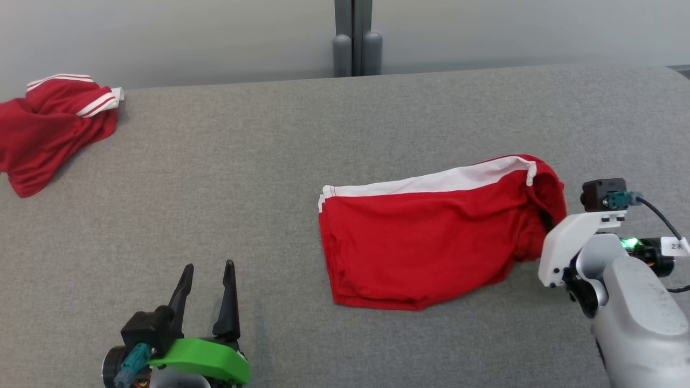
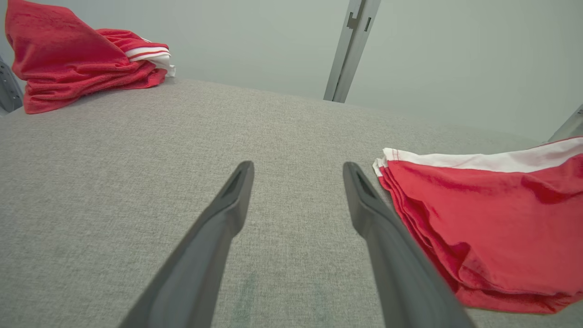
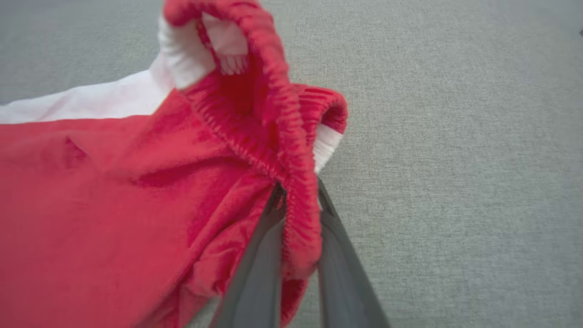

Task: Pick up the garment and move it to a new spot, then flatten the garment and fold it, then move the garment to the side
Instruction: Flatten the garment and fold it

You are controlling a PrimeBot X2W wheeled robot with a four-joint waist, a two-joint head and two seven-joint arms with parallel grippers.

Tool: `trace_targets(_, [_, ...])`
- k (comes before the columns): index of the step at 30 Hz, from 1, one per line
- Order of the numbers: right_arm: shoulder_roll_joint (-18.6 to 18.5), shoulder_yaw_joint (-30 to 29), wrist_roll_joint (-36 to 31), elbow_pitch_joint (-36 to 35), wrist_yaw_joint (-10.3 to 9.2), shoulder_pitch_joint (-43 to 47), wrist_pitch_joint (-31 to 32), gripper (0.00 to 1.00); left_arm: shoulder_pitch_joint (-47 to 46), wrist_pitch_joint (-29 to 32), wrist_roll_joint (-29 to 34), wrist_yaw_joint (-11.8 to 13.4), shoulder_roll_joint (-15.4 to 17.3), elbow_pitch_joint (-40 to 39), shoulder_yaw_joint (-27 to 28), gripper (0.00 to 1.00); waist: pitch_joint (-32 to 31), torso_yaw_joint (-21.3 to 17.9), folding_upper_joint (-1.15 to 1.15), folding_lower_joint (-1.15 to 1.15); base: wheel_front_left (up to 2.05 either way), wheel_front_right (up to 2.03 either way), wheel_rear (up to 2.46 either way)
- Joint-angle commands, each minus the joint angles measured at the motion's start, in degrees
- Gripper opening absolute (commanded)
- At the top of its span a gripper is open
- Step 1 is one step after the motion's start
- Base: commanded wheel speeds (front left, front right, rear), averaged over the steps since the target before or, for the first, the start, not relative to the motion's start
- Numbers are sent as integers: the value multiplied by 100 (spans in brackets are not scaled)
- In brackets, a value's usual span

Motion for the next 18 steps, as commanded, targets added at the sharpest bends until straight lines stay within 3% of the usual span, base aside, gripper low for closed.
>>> trace_targets(1, [110,74,141,-157,-6,89,111,0,-101,-4,22,-17,3,19,-5,100,18,-14,0,0,0,0,0])
trace_targets(11, [564,948,954,-1288,-6,244,619,0,-190,-4,-26,-47,-3,66,-82,100,46,114,0,0,0,0,0])
trace_targets(18, [640,1582,1353,-1302,-6,134,632,0,-244,-4,-107,-4,-2,49,-182,100,76,334,0,0,0,0,0])
